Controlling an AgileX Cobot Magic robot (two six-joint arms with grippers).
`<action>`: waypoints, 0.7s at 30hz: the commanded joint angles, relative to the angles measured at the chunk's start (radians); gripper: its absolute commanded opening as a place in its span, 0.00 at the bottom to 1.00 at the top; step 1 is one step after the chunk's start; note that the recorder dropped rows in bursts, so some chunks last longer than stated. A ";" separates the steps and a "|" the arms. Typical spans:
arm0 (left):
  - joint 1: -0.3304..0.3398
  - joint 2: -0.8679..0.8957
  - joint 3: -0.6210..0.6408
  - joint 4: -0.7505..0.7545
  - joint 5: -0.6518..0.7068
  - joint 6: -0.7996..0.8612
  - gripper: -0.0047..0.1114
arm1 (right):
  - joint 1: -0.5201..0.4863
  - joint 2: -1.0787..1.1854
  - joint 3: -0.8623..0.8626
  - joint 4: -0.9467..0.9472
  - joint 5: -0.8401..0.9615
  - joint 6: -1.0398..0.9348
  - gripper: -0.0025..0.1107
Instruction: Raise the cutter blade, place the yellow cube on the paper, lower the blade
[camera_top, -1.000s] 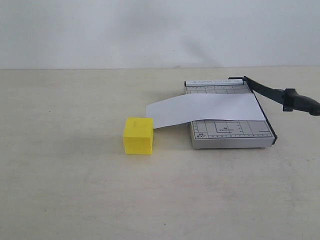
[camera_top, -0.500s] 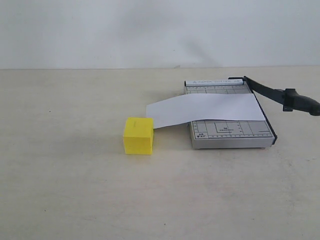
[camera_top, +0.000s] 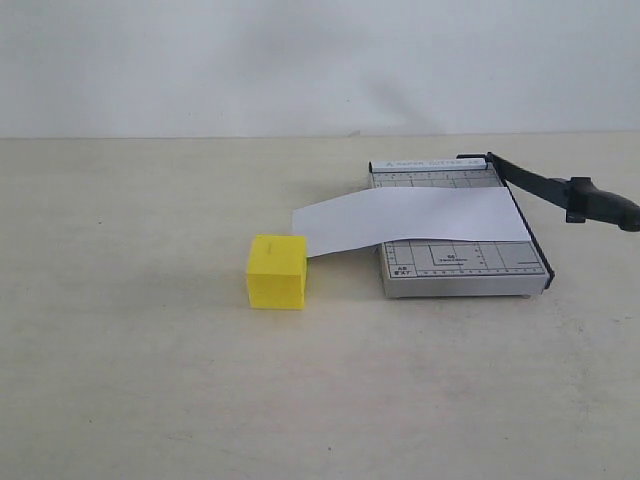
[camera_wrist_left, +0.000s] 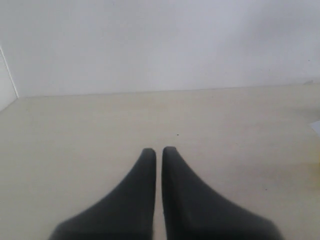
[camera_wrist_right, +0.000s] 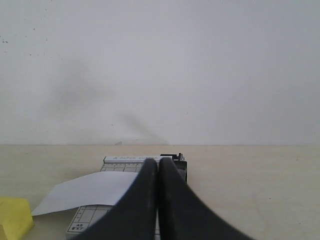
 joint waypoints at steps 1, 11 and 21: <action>0.001 -0.003 -0.004 -0.438 -0.164 -0.305 0.08 | -0.002 -0.001 0.004 -0.003 -0.011 -0.005 0.02; 0.001 -0.003 -0.004 -0.619 -0.489 -0.326 0.08 | -0.002 -0.001 0.004 -0.003 -0.011 0.001 0.02; -0.038 -0.003 -0.169 -0.247 -0.148 -0.523 0.08 | 0.026 -0.027 0.004 -0.003 -0.015 0.001 0.02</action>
